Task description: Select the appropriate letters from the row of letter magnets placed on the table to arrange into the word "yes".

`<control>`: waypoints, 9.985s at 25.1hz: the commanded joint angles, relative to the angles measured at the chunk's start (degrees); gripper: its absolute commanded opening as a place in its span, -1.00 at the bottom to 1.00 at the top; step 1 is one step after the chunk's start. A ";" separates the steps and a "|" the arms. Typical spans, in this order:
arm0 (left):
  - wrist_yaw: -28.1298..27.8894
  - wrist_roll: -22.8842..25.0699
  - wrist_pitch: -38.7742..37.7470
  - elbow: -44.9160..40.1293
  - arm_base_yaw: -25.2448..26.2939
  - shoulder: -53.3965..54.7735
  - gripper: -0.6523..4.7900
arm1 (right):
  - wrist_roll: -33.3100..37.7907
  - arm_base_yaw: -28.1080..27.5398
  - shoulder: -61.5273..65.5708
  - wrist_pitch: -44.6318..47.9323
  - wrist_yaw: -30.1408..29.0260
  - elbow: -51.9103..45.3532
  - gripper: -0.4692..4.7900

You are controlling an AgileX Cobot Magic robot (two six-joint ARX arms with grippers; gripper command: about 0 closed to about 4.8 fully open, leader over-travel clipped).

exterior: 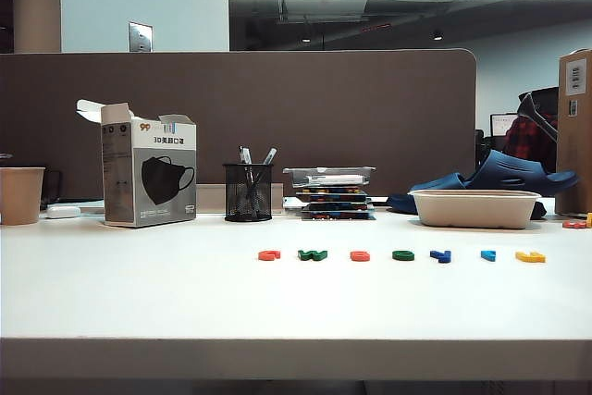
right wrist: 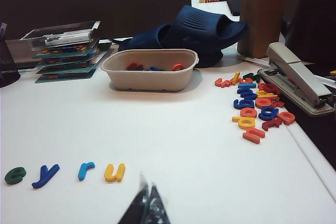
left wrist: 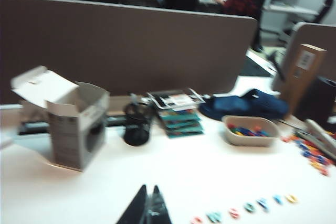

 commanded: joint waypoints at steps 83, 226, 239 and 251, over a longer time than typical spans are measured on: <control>-27.19 -31.06 -33.48 42.14 -42.53 47.56 -0.78 | 0.74 0.07 46.60 -48.78 -10.43 74.25 -0.84; -27.19 -31.06 -33.48 42.14 -42.51 47.56 -0.78 | -4.50 34.53 111.84 -63.08 -7.19 104.74 -0.83; -27.19 -31.06 -33.46 42.14 -42.51 47.56 -0.78 | 8.17 45.51 111.43 -57.59 1.64 100.89 -0.83; -27.19 -31.06 -33.51 42.14 -42.51 47.56 -0.78 | 12.41 49.75 111.54 -47.84 3.21 89.24 -0.83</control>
